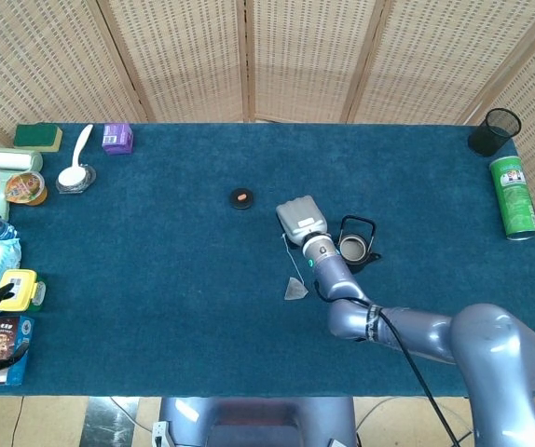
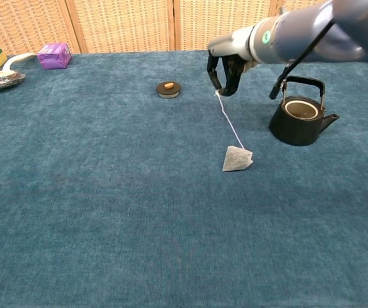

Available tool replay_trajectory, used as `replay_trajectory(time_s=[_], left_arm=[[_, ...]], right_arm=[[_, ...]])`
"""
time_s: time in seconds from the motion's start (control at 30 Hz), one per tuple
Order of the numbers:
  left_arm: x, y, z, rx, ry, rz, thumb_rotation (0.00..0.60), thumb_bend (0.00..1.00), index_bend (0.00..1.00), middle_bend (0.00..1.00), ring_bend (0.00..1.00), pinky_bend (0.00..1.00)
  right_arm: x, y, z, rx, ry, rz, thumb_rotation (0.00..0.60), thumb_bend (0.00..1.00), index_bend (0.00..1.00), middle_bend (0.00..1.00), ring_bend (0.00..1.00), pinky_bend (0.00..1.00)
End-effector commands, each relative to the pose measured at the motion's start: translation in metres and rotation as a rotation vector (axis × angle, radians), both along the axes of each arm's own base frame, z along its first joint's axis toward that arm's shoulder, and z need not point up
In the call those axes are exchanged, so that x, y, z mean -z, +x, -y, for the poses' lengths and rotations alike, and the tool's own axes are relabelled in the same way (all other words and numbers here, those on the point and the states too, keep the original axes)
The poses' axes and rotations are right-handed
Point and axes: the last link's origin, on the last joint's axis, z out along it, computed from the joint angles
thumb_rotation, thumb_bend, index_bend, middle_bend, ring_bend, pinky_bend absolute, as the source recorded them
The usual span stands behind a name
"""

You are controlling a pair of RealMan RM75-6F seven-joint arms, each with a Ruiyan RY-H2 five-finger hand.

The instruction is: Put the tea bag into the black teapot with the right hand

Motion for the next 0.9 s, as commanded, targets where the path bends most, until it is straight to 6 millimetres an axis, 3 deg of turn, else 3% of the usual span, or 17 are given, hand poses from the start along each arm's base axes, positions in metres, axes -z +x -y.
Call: replay_trajectory(time_s=[0.03,0.73,0.9], left_arm=[[0.001,0.004,0.000,0.015,-0.002,0.009,0.600,0.28,0.08,0.19,0.03,0.12],[0.003,0.021,0.011,0.049,-0.014,0.025,0.600,0.28,0.08,0.19,0.03,0.12],[0.001,0.020,0.013,0.039,-0.012,0.023,0.600,0.28,0.08,0.19,0.03,0.12]], right_arm=[[-0.032,-0.005,-0.007,0.002,-0.050,0.057,0.600,0.52,0.58,1.00,1.00,1.00],[-0.131,-0.038,-0.037,0.038,-0.176,0.253,0.600,0.52,0.59,1.00,1.00,1.00],[-0.143,-0.044,-0.039,0.041,-0.181,0.291,0.600,0.52,0.59,1.00,1.00,1.00]])
